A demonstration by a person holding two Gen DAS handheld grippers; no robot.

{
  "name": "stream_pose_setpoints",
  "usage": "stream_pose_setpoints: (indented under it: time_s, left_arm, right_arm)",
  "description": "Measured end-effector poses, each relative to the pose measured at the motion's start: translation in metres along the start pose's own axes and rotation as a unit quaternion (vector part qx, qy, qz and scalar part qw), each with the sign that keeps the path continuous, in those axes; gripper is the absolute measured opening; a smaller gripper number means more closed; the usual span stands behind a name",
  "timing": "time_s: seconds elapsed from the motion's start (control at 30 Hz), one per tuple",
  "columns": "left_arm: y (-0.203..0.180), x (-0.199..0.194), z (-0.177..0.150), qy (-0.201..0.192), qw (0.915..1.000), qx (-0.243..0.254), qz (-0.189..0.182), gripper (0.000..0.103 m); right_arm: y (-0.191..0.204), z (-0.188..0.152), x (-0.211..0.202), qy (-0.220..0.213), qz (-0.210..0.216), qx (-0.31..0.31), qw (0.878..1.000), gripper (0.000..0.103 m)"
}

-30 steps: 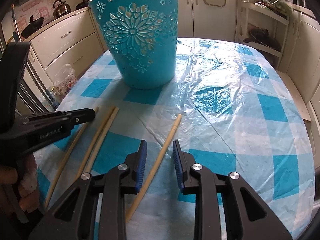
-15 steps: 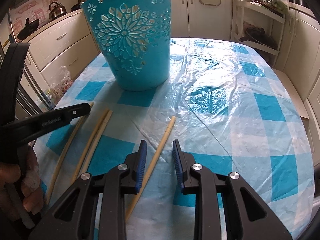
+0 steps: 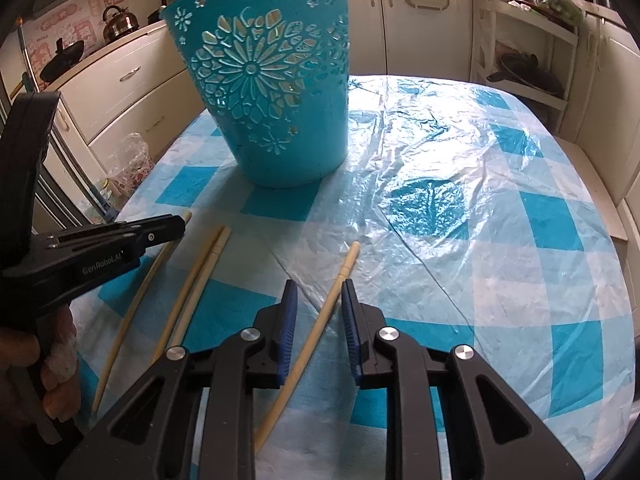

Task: Organize utensils
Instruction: 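Hold the chopstick in the left gripper beside the pile, then lift the chopstick over the teal basket and open the left gripper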

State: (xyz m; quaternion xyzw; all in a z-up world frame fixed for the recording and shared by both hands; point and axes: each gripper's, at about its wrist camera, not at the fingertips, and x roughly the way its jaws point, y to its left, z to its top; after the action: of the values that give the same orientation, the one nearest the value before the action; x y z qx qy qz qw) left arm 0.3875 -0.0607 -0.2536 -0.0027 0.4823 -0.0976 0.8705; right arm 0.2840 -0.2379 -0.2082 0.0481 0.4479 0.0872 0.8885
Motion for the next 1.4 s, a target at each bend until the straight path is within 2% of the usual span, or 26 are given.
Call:
stream_pose_setpoints:
  time_s: [0.1,0.17,0.57,0.7,0.8,0.9,1.07,1.2,1.23,1.4]
  left_arm:
    - [-0.005,0.000,-0.001,-0.004,0.9998,0.017,0.009,0.007]
    - [-0.008,0.000,-0.002,-0.009,0.9992,0.035,0.015,0.007]
    - [-0.005,0.000,-0.001,-0.012,0.9989,0.044,0.004,0.007]
    - [-0.004,0.001,0.000,-0.009,0.9988,0.047,0.000,0.007]
    - [-0.004,0.001,0.000,-0.008,0.9987,0.051,-0.001,0.007]
    - [-0.004,0.001,0.000,-0.009,0.9985,0.053,0.000,0.007]
    - [-0.006,0.001,0.000,-0.010,0.9984,0.056,0.003,0.007]
    - [-0.007,0.001,0.000,-0.009,0.9983,0.057,0.004,0.007]
    - [-0.007,0.001,0.000,-0.009,0.9983,0.058,0.005,0.007]
    - [-0.010,0.002,0.000,-0.010,0.9981,0.060,0.010,0.007]
  right_arm:
    - [0.000,0.000,0.000,0.002,0.006,0.000,1.000,0.023]
    - [0.002,-0.001,-0.001,0.003,0.010,-0.005,1.000,0.015]
    - [0.001,0.004,0.004,-0.001,-0.003,0.009,1.000,0.014]
    - [0.009,0.006,0.005,0.013,0.002,-0.018,1.000,0.010]
    - [0.007,0.007,0.005,0.022,0.003,-0.012,1.000,0.011]
    - [0.003,0.007,0.006,0.020,0.008,0.002,1.000,0.012]
    - [0.011,0.011,0.009,0.015,0.005,-0.010,1.000,0.029]
    - [0.015,0.013,0.012,0.013,-0.004,-0.018,1.000,0.029]
    - [0.015,0.013,0.013,0.013,-0.003,-0.018,1.000,0.029]
    - [0.017,0.013,0.015,0.011,-0.024,-0.030,0.999,0.013]
